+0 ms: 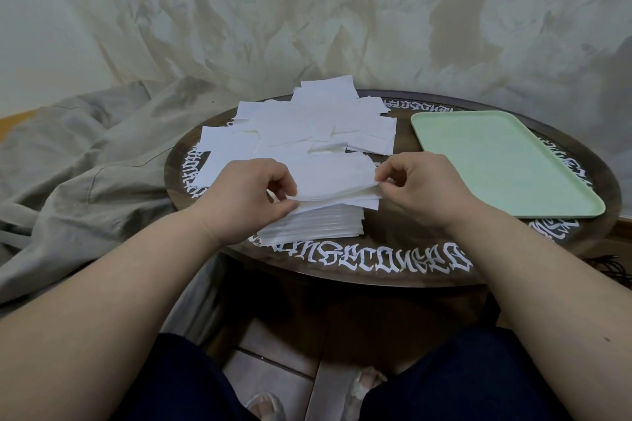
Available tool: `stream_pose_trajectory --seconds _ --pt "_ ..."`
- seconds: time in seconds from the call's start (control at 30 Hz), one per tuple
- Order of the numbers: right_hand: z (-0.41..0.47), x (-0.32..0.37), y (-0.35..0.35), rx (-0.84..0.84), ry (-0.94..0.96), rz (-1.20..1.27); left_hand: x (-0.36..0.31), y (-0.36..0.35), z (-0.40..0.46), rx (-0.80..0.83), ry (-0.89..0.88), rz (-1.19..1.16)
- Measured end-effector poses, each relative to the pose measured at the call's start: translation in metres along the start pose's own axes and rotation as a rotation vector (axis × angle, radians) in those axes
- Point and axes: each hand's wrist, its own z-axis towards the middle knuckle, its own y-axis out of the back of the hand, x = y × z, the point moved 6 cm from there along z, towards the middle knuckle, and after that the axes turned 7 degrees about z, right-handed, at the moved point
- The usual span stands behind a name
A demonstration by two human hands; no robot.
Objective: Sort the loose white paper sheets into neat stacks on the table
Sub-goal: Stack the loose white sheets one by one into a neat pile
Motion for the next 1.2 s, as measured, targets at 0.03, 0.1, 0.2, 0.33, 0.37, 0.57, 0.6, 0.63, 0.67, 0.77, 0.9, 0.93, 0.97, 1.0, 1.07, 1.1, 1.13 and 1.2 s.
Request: stream_pose_trajectory --seconds 0.03,0.1,0.2,0.33,0.37,0.57,0.6,0.63,0.67,0.77,0.9,0.93,0.97,1.0,1.07,1.1,1.13,1.2 --pt "0.0 0.0 0.0 0.007 0.001 0.001 0.0 0.0 0.0 0.005 -0.001 0.002" --pt "-0.002 0.0 -0.001 0.029 0.004 -0.003 0.001 -0.002 0.0 0.018 0.002 0.002" --pt "-0.002 0.0 0.0 0.039 0.005 0.005 0.001 -0.002 0.0 0.025 0.004 0.004" --pt "-0.003 0.0 -0.001 0.074 -0.001 0.005 -0.002 -0.007 0.0 0.082 -0.029 0.055" --pt "-0.004 0.0 -0.001 0.081 -0.006 0.007 -0.003 -0.009 0.0 0.1 -0.039 0.088" --pt "-0.006 0.001 0.002 0.074 -0.013 0.003 -0.008 -0.012 0.002 0.089 -0.069 0.214" --pt "-0.006 0.001 0.002 0.079 -0.014 0.0 -0.009 -0.011 0.002 0.077 -0.07 0.209" --pt "-0.006 0.001 0.002 0.084 -0.015 -0.005 -0.009 -0.01 0.002 0.066 -0.068 0.201" --pt "-0.007 0.001 0.001 0.089 -0.016 -0.009 -0.008 -0.01 0.002 0.054 -0.065 0.194" --pt "-0.007 0.002 -0.002 0.114 -0.008 -0.034 -0.007 -0.008 0.002 0.025 -0.067 0.189" --pt "-0.005 0.005 -0.005 0.166 0.023 -0.121 -0.006 -0.005 0.003 -0.017 -0.062 0.169" --pt "-0.004 0.005 -0.005 0.157 0.033 -0.133 -0.006 -0.003 0.003 -0.04 -0.051 0.164" --pt "-0.003 0.005 -0.004 0.139 0.04 -0.142 -0.005 -0.001 0.003 -0.061 -0.03 0.155" --pt "-0.003 0.005 -0.003 0.113 0.045 -0.143 -0.004 0.001 0.003 -0.079 0.002 0.134" --pt "-0.002 0.005 0.001 0.042 0.05 -0.121 -0.001 0.003 0.003 -0.094 0.064 0.073" --pt "-0.001 0.005 0.003 0.006 0.052 -0.101 0.001 0.003 0.003 -0.097 0.083 0.05" --pt "-0.001 0.004 0.005 -0.023 0.055 -0.077 0.003 0.002 0.004 -0.1 0.098 0.026" --pt "-0.001 0.004 0.007 -0.077 0.055 -0.013 0.006 0.003 0.006 -0.125 0.123 -0.027"
